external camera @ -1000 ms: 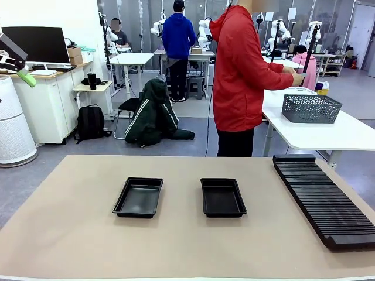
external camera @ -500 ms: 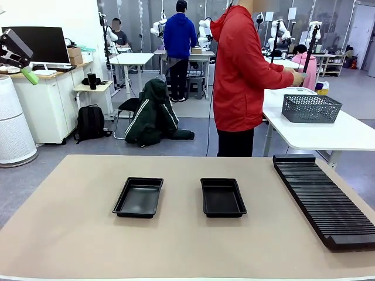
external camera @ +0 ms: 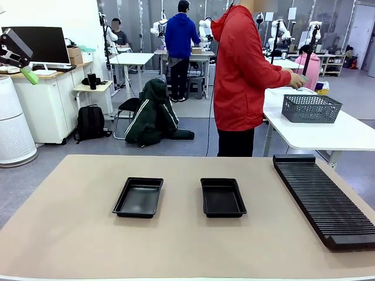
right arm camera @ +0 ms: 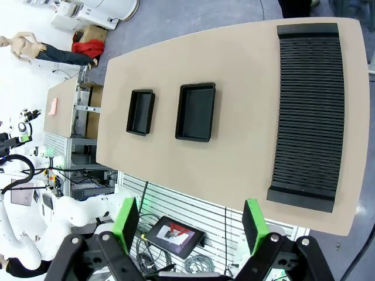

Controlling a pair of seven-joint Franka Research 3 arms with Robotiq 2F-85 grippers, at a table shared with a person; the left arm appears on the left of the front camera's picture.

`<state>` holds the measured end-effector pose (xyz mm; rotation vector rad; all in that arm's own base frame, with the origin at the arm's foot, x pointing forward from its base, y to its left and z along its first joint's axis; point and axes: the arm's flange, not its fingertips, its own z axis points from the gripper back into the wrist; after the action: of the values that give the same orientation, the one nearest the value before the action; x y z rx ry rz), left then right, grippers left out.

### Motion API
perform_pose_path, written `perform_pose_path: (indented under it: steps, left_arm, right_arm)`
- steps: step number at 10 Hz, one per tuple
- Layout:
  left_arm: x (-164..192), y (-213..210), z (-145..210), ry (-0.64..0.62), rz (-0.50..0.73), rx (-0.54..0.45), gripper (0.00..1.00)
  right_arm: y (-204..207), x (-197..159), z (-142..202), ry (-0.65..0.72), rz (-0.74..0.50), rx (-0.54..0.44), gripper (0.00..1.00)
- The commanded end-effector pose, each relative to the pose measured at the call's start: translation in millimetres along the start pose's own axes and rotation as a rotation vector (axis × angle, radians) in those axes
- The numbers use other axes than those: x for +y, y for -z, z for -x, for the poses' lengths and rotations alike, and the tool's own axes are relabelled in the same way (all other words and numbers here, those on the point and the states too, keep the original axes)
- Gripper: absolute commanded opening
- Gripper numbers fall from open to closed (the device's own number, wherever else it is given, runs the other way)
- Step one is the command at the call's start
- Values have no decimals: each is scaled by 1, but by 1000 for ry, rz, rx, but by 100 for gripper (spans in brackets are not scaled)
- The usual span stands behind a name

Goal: Inspect and transfer BCBs to ESD trays.
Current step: Pick up the Blank PCB from the PCB Rack and place it in the left ESD tray.

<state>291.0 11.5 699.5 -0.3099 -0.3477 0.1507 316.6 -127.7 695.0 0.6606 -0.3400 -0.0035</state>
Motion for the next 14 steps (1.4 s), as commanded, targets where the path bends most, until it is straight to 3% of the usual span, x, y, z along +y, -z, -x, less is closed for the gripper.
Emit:
perform_pose_path:
  steps: [1,14]
  left_arm:
    - [1,1,0,-3,5,1,100]
    - [1,1,0,-3,5,1,100]
  right_arm:
    - [0,1,1,-2,-1,-1,94]
    - [0,1,1,-2,-1,-1,94]
